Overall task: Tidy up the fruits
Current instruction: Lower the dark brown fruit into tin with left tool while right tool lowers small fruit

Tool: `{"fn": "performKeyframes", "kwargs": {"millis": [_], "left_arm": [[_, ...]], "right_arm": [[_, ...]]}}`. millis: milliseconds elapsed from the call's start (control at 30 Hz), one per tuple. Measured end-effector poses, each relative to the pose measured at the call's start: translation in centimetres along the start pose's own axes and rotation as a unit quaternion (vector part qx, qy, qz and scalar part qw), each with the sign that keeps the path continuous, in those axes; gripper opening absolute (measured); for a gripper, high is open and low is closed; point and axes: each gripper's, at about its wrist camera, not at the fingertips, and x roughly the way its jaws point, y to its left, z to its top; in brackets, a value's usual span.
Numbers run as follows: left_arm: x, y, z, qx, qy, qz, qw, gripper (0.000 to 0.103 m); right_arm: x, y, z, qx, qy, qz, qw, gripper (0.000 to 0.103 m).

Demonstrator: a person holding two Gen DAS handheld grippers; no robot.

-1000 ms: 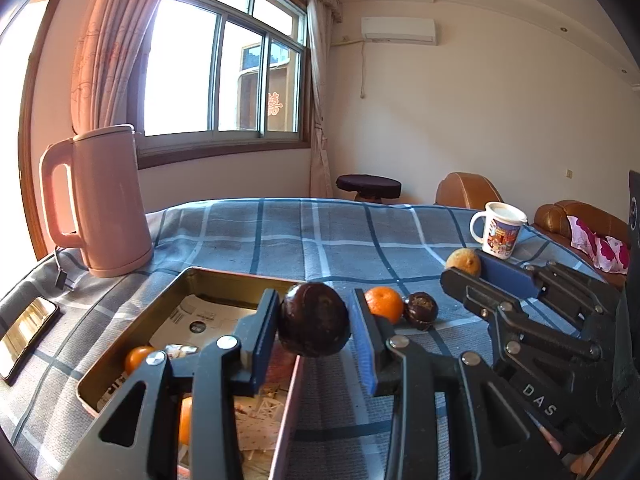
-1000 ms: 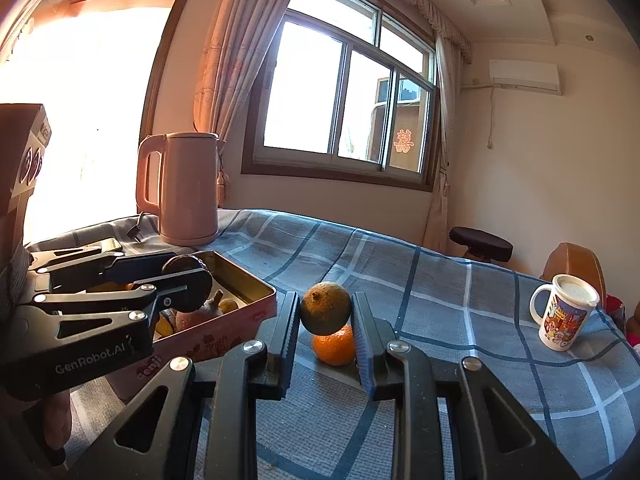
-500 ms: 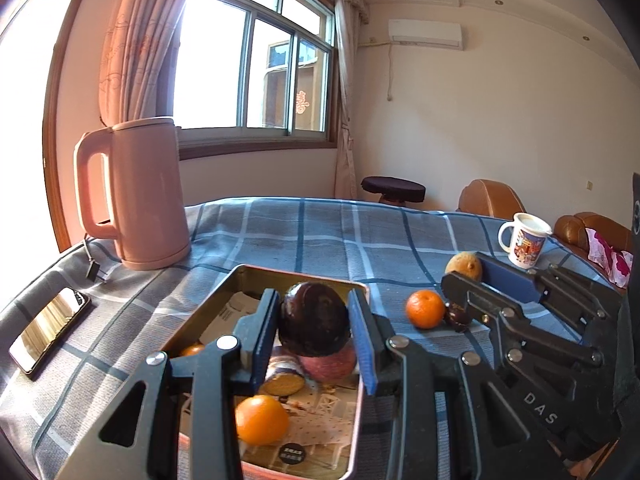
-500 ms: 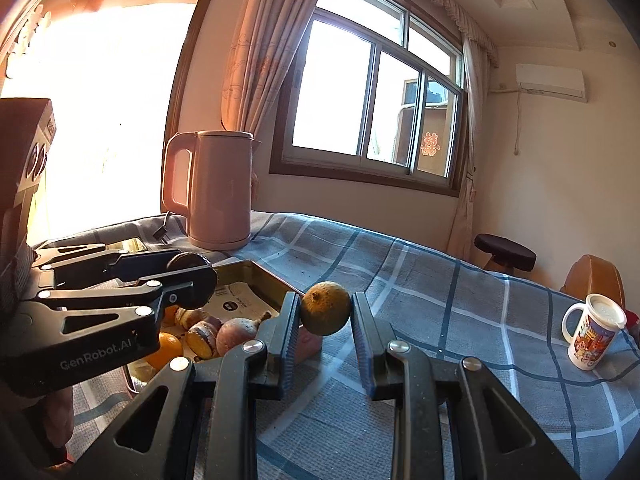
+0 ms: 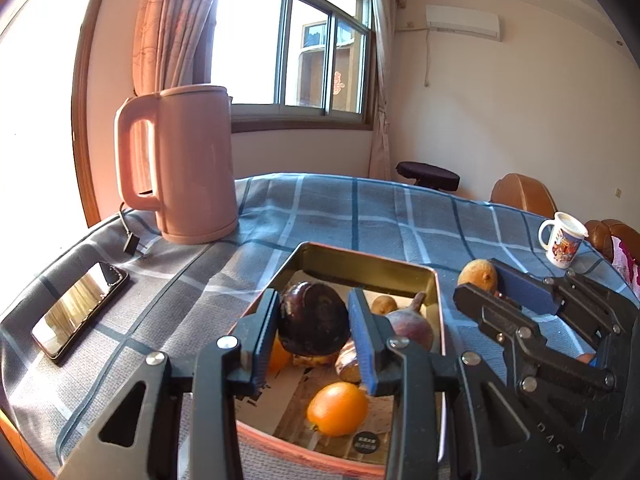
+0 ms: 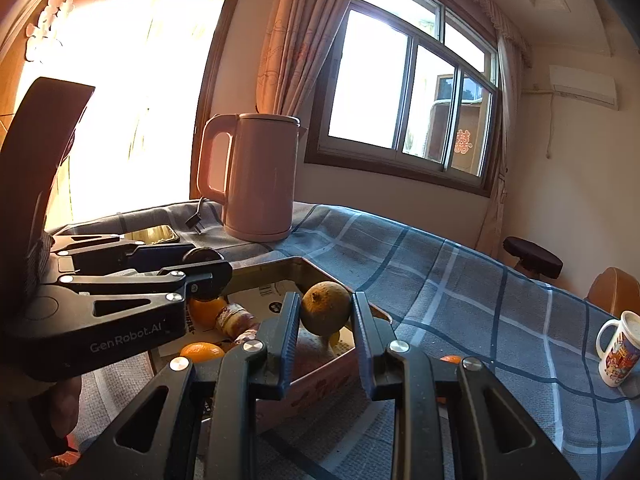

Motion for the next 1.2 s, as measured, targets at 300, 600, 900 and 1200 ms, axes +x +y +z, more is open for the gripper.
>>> {"fn": "performKeyframes", "kwargs": {"millis": [300,600,900,1200], "left_arm": [[0.8,0.9,-0.5,-0.007,0.02,0.006,0.9998,0.037],[1.5,1.2,-0.9,-0.009,0.038,0.009,0.9992,0.037],[2.3,1.4,-1.5,-0.011,0.054,0.013,0.9984,0.037],[2.6,1.2,-1.8,-0.008,0.06,0.013,0.9981,0.037]], "right_arm": [[1.6,1.3,0.1,-0.012,0.028,0.02,0.999,0.028],[3.2,1.6,-0.1,-0.017,0.069,0.046,0.996,0.028],[4.3,2.1,-0.3,-0.028,0.1,0.051,0.993,0.028],[4.7,2.4,-0.4,-0.034,0.111,0.051,0.992,0.028]]}}
